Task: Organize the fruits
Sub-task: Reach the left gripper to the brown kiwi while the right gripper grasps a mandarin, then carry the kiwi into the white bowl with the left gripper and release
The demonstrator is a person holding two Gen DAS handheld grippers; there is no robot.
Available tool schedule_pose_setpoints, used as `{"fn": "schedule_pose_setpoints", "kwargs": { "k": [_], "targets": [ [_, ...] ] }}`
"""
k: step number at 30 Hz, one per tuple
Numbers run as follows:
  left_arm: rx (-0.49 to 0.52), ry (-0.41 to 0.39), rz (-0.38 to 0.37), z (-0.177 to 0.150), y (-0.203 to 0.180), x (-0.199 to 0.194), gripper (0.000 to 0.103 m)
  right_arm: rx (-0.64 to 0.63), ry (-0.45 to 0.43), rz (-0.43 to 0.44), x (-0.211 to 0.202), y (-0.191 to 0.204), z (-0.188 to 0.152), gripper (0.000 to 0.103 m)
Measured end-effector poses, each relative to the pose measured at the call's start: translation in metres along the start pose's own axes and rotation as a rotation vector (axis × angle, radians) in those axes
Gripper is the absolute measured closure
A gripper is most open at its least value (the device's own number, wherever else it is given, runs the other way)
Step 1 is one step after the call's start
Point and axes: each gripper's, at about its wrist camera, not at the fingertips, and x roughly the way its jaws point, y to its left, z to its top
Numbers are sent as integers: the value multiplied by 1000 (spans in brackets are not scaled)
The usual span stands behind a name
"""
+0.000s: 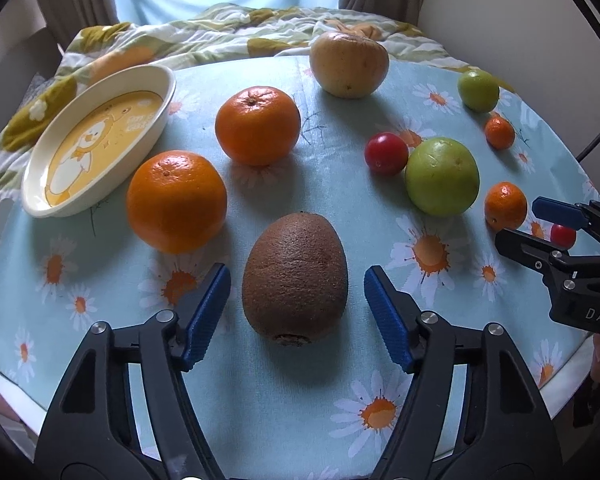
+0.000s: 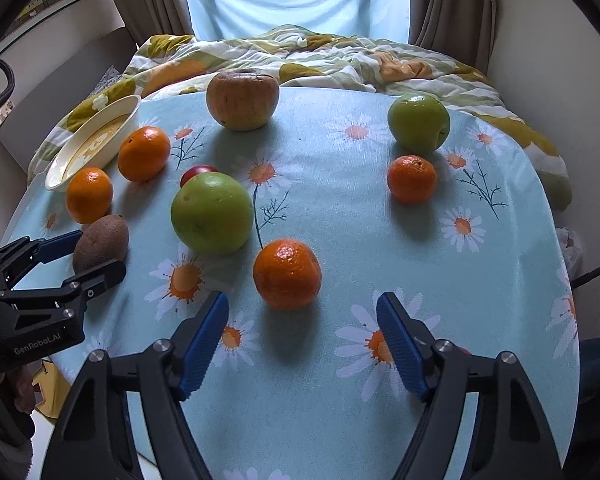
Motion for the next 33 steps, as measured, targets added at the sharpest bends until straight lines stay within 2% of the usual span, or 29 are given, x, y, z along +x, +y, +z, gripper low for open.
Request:
{"fn": "schedule_pose_setpoints", "kwargs": {
  "k": [1,4,6,8,14,19,21,22,33],
  "targets": [
    [-1,5,-1,0,-1,1,39,-10,2,1,1,1,1,34],
    [-4,14,14,-2,-2,4,42,-29,11,4,5,4,4,39],
    [-14,6,22,-2,-1,4,48,-37,19,3,8,4,4,42],
    [-26,5,15,-2,1,4,49,-47,24,9,10,4,3,50],
    [-26,-2,32,-2,-1,3,50,-47,28,28,12,6,5,58],
    [-37,-8,35,-4,-1,1,51,-60,29,32,13,9,9,59],
    [-37,-9,38,-5,-1,1,51,-58,33,29,14,9,11,63],
    [-38,-11,39,-5,-1,0,51,-60,37,20,15,9,12,69],
    [-66,-58,42,-7,-6,-19,52,-72,2,38,-1,6,15,70]
  ]
}}
